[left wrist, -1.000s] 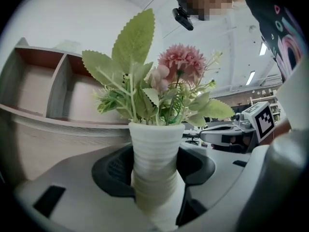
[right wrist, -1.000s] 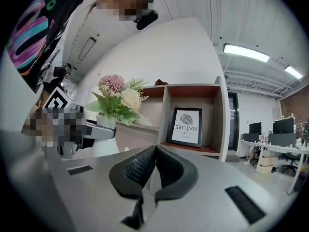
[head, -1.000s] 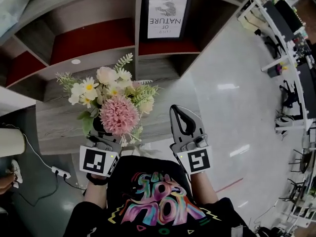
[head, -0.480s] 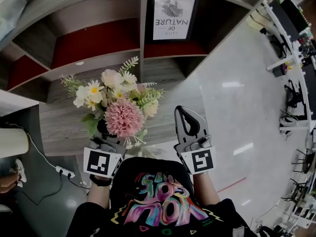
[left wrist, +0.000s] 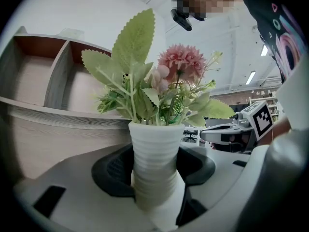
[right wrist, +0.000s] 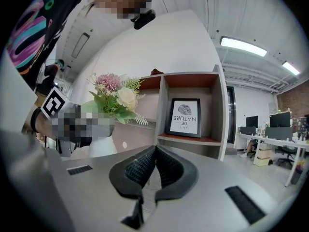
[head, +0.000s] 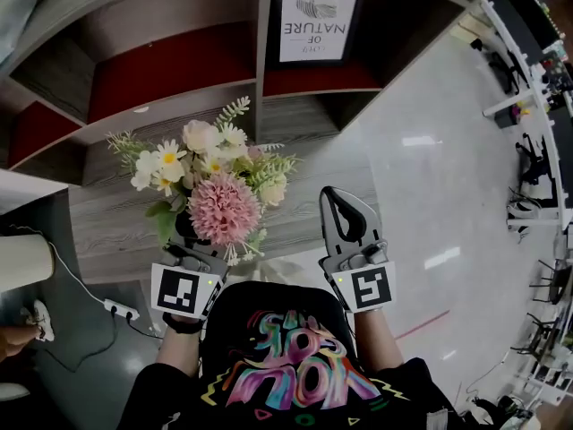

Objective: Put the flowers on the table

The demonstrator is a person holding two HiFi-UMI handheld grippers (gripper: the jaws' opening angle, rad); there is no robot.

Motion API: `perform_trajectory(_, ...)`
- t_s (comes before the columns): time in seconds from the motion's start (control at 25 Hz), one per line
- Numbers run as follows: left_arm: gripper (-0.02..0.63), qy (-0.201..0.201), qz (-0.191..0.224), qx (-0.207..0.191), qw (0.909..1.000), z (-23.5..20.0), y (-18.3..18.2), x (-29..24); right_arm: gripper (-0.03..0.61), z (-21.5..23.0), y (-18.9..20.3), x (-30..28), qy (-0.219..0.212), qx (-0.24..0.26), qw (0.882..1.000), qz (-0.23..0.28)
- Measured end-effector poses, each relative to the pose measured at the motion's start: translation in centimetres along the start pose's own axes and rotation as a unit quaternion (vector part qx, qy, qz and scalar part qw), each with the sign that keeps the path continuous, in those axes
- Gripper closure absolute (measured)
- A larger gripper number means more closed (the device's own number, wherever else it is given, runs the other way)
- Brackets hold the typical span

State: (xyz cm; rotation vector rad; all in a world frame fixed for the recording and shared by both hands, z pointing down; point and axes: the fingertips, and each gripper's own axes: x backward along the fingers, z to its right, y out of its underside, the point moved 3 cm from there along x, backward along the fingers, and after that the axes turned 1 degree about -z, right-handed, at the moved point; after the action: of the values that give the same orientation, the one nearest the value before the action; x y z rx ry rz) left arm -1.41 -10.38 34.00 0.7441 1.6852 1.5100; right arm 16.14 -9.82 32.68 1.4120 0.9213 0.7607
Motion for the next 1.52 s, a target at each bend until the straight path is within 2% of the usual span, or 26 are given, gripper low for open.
perform_trajectory(0.16, 0.359, -0.001, 0.003, 0.011, 0.9999, -0.4, 0.5, 0.2, 0.565, -0.6, 0.6, 0.0, -0.001, -0.003, 1.000, -0.009)
perform_trajectory(0.28, 0.359, 0.006, -0.012, 0.001, 0.9999, -1.0, 1.6, 0.1, 0.565, -0.9, 1.2, -0.2, 0.002, -0.005, 1.000, -0.017)
perform_trajectory(0.52, 0.359, 0.001, 0.004, 0.026, 0.9997, -2.2, 3.4, -2.0, 0.565, -0.2, 3.9, -1.2, 0.011, -0.014, 0.999, -0.038)
perform_trajectory(0.76, 0.359, 0.008, -0.008, 0.015, 0.9998, -2.9, 6.3, -4.0, 0.565, 0.4, 6.1, -1.6, 0.016, -0.024, 0.998, -0.055)
perform_trajectory(1.08, 0.359, 0.032, 0.000, -0.008, 0.9995, -3.4, 9.9, -7.2, 0.565, 1.1, 8.9, -1.9, 0.022, -0.032, 0.996, -0.079)
perform_trajectory(1.32, 0.359, 0.052, 0.007, -0.023, 0.9983, -3.0, 11.2, -8.3, 0.565, 1.2, 9.9, -2.1, 0.027, -0.039, 0.995, -0.087)
perform_trajectory(1.52, 0.359, 0.063, 0.030, -0.006, 0.9975, -2.5, 11.4, -8.4, 0.565, 1.3, 10.9, -1.6, 0.027, -0.031, 0.994, -0.100)
